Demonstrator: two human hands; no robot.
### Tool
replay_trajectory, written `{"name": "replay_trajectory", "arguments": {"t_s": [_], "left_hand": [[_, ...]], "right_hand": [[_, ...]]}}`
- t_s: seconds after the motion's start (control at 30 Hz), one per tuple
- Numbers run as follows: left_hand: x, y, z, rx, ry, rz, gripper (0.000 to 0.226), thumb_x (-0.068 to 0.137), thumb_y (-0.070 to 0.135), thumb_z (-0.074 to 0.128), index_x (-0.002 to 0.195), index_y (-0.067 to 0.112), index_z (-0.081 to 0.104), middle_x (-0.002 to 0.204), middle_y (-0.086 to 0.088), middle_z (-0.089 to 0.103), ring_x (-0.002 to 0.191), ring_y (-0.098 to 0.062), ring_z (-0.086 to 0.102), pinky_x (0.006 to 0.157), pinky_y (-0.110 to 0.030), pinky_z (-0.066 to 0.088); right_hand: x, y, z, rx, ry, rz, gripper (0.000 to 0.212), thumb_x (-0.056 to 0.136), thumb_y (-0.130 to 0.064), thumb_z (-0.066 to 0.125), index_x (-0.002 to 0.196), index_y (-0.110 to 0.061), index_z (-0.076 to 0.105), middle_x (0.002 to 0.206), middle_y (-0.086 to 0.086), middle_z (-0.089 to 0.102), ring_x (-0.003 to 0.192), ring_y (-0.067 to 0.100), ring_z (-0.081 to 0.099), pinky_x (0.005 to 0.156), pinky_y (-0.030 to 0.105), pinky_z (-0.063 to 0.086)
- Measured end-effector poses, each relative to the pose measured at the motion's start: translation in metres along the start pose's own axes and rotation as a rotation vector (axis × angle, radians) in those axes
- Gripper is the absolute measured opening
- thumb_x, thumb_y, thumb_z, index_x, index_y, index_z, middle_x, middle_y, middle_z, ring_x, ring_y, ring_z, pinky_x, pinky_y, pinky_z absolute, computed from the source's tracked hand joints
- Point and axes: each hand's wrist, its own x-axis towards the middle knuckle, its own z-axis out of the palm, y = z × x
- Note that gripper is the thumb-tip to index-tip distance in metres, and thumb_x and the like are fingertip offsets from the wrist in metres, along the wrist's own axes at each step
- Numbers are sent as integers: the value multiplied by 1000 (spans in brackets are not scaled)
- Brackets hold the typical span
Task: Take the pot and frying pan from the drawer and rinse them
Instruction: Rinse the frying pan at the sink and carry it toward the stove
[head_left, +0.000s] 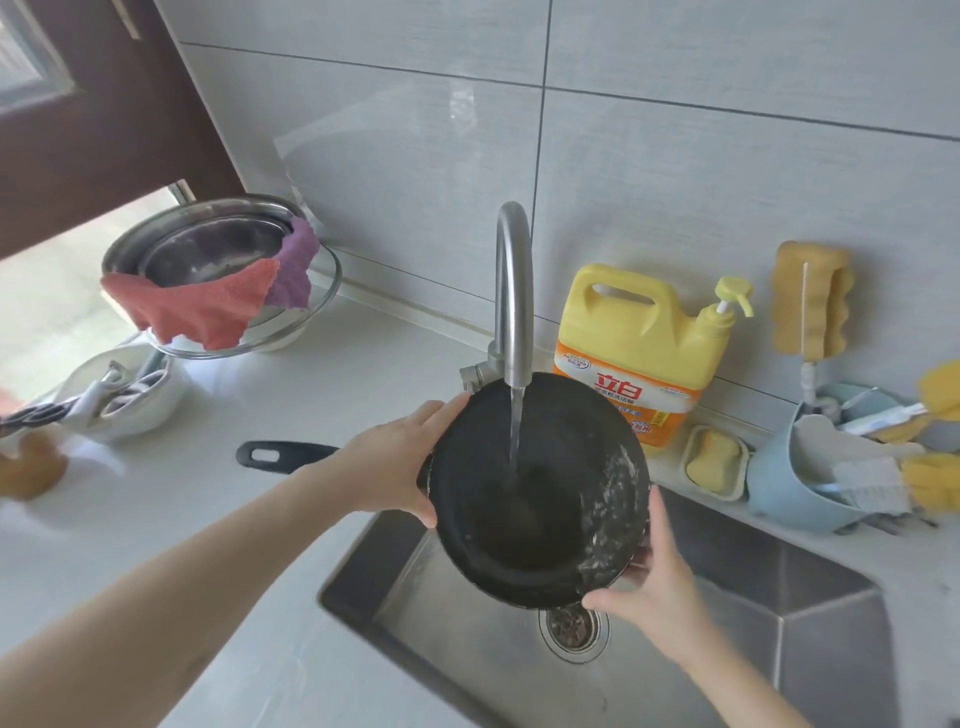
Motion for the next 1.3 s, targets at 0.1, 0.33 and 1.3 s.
{"name": "replay_trajectory", "arguments": {"t_s": [0.1,0.33,1.3], "left_hand": [[-1,5,22,-218,76,-37,136,57,51,89,139,62,-19,147,21,22,101,-9,54,77,-19,44],[8,20,60,-634,-209,-101,135,54,48,90,151,49,-4,140,32,24,129,6,30,107,-16,24],[6,50,104,-281,495,46,135,59,62,82,152,41,-15,152,2,28,130,-19,46,85,-32,53]], "right_hand": [[6,-33,-41,-203,-13,-88,149,45,-30,98,150,-57,-5,154,-17,38,133,8,47,114,40,36],[15,-84,-118,-472,-308,-16,129,43,-45,95,130,-77,6,110,-28,67,96,-5,66,83,15,51],[-2,-2,-103,-440,96,-249,146,54,-30,97,147,-59,-13,159,-31,8,144,5,29,116,40,33]]}}
